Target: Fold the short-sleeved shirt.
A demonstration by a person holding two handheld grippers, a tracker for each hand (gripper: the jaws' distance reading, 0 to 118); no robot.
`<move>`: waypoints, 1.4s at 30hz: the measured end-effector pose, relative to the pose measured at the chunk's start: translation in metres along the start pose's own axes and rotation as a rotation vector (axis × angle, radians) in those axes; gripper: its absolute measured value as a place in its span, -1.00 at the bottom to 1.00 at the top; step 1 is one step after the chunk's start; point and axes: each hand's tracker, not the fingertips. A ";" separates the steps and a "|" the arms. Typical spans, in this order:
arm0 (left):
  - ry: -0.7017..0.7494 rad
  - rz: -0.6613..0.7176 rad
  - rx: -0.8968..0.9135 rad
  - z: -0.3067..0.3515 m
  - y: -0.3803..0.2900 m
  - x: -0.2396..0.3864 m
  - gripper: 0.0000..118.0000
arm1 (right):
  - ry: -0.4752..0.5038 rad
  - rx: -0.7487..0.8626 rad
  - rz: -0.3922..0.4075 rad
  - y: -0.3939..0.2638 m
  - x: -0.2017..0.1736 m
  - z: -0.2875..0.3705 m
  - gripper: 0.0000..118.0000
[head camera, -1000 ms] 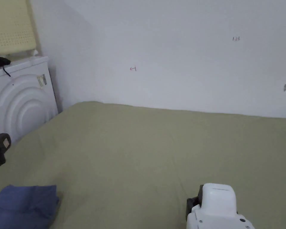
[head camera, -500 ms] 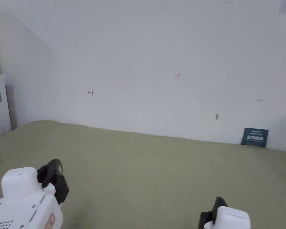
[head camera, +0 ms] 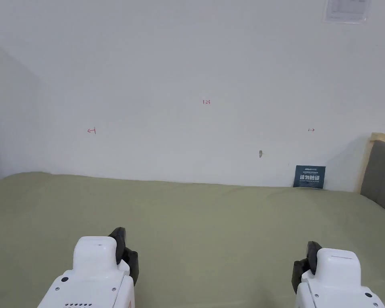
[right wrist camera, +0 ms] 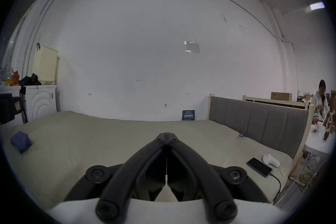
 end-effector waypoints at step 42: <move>0.034 0.033 -0.121 -0.010 -0.003 -0.003 1.00 | 0.090 -0.079 -0.061 -0.006 -0.004 -0.002 1.00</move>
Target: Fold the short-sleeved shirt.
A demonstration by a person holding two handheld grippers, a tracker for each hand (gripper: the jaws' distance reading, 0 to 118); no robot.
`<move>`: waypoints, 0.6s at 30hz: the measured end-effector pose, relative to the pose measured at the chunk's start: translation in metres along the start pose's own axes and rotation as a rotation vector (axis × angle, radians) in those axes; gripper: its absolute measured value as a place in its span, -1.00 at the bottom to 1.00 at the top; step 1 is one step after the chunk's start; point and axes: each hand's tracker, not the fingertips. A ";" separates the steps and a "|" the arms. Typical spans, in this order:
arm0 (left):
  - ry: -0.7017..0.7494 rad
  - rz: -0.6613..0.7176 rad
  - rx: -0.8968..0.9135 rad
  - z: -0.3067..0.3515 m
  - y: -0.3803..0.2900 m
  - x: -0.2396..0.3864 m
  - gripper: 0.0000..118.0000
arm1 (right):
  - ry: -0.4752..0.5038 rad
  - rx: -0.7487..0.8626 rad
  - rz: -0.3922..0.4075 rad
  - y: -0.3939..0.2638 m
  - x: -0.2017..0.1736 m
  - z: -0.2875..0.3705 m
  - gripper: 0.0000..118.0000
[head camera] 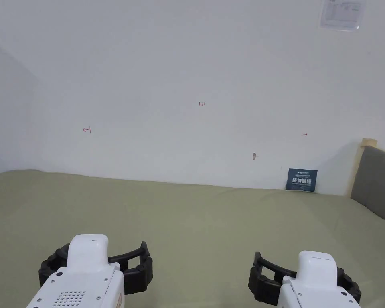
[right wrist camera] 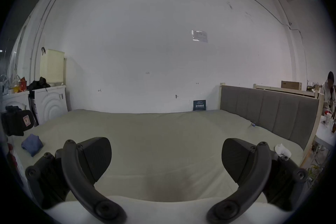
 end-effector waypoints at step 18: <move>-0.023 0.019 0.010 -0.002 0.016 -0.004 1.00 | 0.002 -0.035 -0.016 0.004 0.002 -0.008 1.00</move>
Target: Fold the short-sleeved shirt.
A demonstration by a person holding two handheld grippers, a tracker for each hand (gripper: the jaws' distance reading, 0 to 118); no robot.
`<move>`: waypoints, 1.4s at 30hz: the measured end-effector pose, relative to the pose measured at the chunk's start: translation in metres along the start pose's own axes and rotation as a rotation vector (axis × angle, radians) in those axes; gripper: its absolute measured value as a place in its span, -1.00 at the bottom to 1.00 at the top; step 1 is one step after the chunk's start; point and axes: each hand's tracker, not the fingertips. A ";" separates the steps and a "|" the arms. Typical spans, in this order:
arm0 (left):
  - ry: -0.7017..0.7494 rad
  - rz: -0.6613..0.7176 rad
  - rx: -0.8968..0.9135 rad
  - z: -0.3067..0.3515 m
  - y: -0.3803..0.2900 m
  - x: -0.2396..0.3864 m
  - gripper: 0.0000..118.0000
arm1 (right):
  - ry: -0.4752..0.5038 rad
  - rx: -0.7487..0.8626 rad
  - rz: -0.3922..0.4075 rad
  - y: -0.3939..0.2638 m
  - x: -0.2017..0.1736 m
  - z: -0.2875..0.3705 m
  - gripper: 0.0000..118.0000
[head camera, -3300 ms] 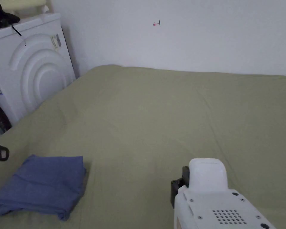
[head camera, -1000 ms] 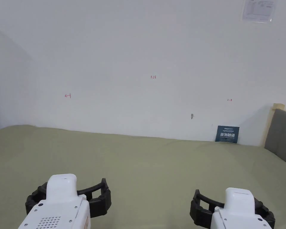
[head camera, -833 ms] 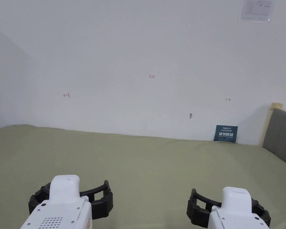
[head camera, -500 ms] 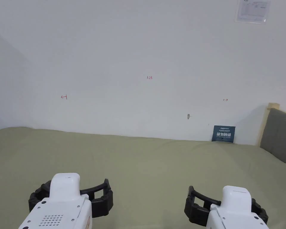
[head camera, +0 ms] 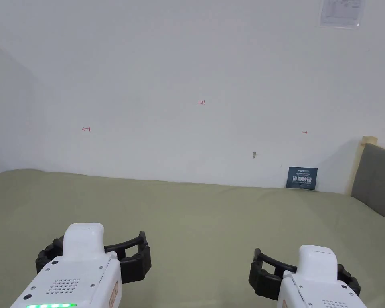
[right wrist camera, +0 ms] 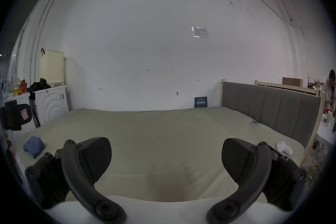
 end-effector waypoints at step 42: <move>-0.007 -0.024 -0.086 0.001 -0.003 -0.003 1.00 | 0.051 -0.134 -0.037 0.030 0.017 -0.011 1.00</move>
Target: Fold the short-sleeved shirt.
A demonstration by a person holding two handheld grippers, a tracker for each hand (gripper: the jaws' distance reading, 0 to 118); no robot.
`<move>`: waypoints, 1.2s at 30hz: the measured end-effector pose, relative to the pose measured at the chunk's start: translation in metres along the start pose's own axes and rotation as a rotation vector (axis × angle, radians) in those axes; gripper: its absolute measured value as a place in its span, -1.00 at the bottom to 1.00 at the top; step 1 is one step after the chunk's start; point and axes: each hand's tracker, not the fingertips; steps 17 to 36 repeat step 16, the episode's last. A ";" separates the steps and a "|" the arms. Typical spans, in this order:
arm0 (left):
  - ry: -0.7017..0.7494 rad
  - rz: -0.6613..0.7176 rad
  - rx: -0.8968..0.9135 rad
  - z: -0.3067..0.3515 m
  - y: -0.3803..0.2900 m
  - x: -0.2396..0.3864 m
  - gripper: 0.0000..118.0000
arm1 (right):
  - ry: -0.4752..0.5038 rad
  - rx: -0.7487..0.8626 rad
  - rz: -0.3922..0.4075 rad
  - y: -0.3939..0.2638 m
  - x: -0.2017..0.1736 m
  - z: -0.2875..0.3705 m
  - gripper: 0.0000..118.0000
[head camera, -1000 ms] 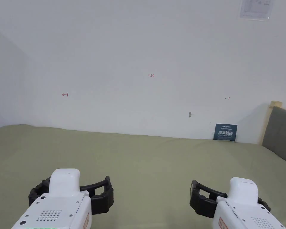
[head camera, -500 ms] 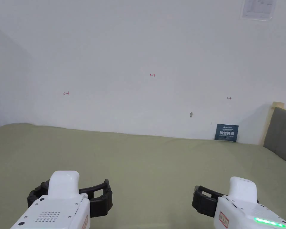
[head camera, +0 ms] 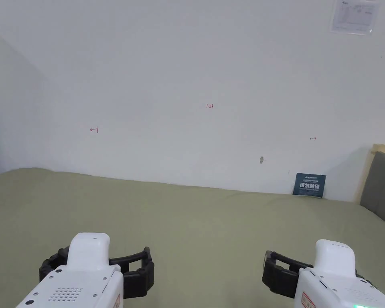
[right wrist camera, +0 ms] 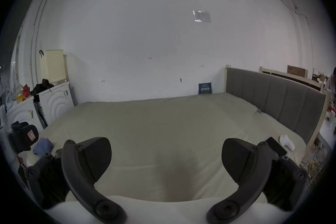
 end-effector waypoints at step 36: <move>-0.027 -0.015 0.030 0.006 0.007 0.001 1.00 | -0.024 0.080 -0.072 0.017 0.005 0.017 1.00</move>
